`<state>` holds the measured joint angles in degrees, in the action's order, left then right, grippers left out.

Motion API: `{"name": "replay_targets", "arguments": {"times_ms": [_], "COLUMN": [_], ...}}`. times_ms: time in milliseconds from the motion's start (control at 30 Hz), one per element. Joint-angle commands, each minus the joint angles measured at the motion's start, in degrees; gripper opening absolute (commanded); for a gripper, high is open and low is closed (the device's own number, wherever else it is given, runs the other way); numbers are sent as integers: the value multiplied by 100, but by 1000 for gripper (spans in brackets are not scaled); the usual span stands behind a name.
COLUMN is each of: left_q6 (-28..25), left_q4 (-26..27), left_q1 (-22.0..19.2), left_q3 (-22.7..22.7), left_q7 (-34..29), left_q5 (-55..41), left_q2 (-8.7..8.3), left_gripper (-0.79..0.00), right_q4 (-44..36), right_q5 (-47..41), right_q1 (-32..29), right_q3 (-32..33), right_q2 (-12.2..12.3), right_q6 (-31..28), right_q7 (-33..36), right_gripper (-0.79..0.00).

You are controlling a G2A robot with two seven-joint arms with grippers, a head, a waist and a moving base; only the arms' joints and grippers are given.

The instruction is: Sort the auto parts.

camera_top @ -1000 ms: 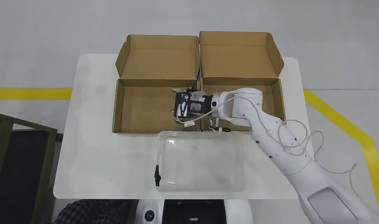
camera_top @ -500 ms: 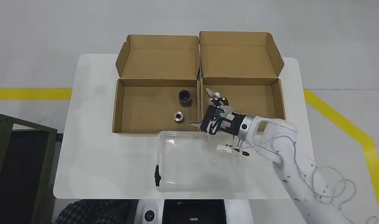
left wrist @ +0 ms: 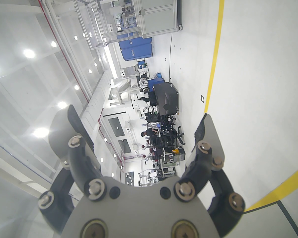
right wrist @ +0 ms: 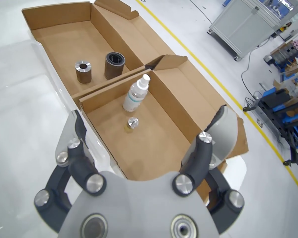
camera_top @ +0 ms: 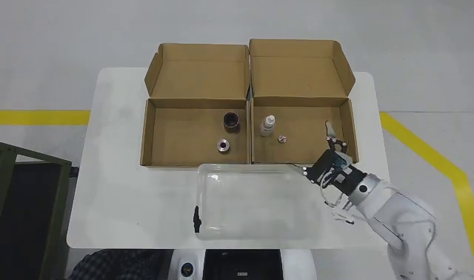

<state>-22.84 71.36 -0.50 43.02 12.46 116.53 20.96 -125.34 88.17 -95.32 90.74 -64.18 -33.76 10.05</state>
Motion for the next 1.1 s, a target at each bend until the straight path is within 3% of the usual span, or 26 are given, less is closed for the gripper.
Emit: {"name": "replay_targets", "arguments": {"times_ms": [0,533,1067], "left_q6": [0,0,0], "left_q4": [0,0,0], "left_q1": [0,0,0], "left_q3": [0,0,0], "left_q7": [0,0,0], "left_q5": [0,0,0], "left_q2": [0,0,0], "left_gripper": [0,0,0], "right_q4": [-115,-397,-377], "right_q5": [-11,-168,-236], "right_q1": [-275,-1384,-1459], "right_q3": [277,1499,1576], "right_q2": [13,42,37], "right_q6": [59,253,300], "right_q7": [-83,-591,-671], "right_gripper": [0,0,0]}}
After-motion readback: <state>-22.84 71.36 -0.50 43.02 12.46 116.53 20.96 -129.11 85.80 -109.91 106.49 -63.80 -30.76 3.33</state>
